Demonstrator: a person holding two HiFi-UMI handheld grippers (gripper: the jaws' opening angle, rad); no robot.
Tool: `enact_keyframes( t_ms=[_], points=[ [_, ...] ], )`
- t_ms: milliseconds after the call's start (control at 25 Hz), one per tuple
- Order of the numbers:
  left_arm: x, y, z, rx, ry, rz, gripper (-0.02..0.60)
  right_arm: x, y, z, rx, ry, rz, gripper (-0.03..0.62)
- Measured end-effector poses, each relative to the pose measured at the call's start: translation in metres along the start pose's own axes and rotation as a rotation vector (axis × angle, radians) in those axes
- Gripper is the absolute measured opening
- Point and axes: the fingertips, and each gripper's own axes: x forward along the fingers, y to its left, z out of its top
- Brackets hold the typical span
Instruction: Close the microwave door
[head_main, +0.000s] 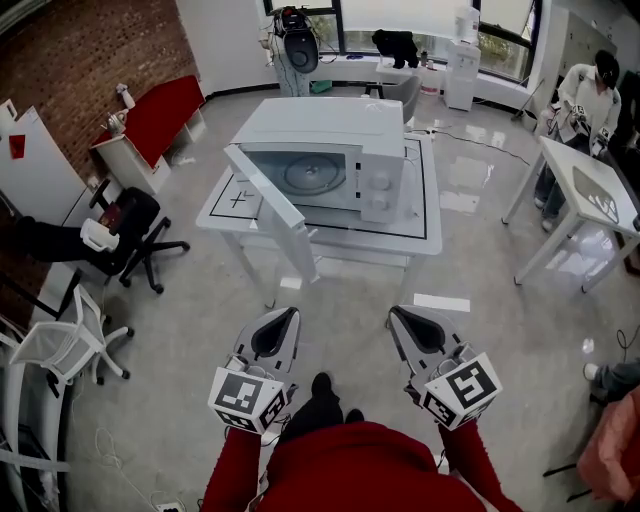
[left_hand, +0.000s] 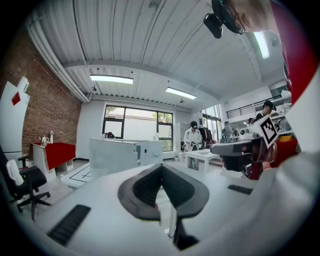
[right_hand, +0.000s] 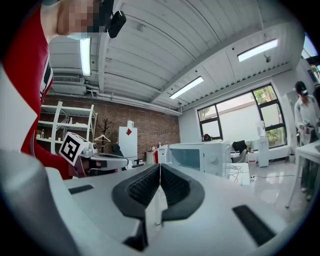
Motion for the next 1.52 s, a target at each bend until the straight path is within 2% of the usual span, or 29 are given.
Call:
enact_keyframes(
  t_ms=[400, 560, 760, 880, 920, 1000, 1040, 1080, 1160, 1320, 1520],
  points=[
    [0.015, 0.028, -0.01, -0.045, 0.019, 0.036, 0.012, 0.027, -0.008, -0.005, 0.019, 0.018, 0.002, 0.015],
    [0.027, 0.046, -0.012, -0.037, 0.023, 0.062, 0.013, 0.043, -0.014, -0.007, 0.02, 0.033, 0.0, 0.015],
    [0.045, 0.072, -0.02, -0.029, 0.066, 0.086, 0.162, 0.066, -0.025, -0.006, 0.007, 0.043, -0.007, 0.015],
    [0.057, 0.084, -0.027, -0.04, 0.093, 0.065, 0.196, 0.085, -0.018, -0.006, -0.02, 0.043, 0.022, 0.019],
    [0.061, 0.087, -0.027, -0.044, 0.102, 0.052, 0.204, 0.093, -0.013, -0.006, -0.048, 0.048, 0.042, 0.05],
    [0.067, 0.092, -0.028, -0.045, 0.122, 0.022, 0.207, 0.108, -0.002, -0.012, -0.158, 0.113, 0.078, 0.217],
    [0.069, 0.095, -0.028, -0.046, 0.131, 0.009, 0.206, 0.114, 0.003, -0.017, -0.231, 0.154, 0.091, 0.266],
    [0.071, 0.098, -0.028, -0.049, 0.136, -0.001, 0.206, 0.121, 0.007, -0.02, -0.291, 0.187, 0.096, 0.285],
    [0.074, 0.105, -0.026, -0.056, 0.141, -0.01, 0.206, 0.132, 0.011, -0.021, -0.343, 0.222, 0.075, 0.312],
    [0.079, 0.116, -0.023, -0.062, 0.142, -0.015, 0.206, 0.159, 0.012, -0.012, -0.354, 0.168, -0.009, 0.331],
    [0.083, 0.123, -0.023, -0.069, 0.127, -0.011, 0.206, 0.189, 0.017, -0.012, -0.426, 0.155, -0.038, 0.337]
  ],
)
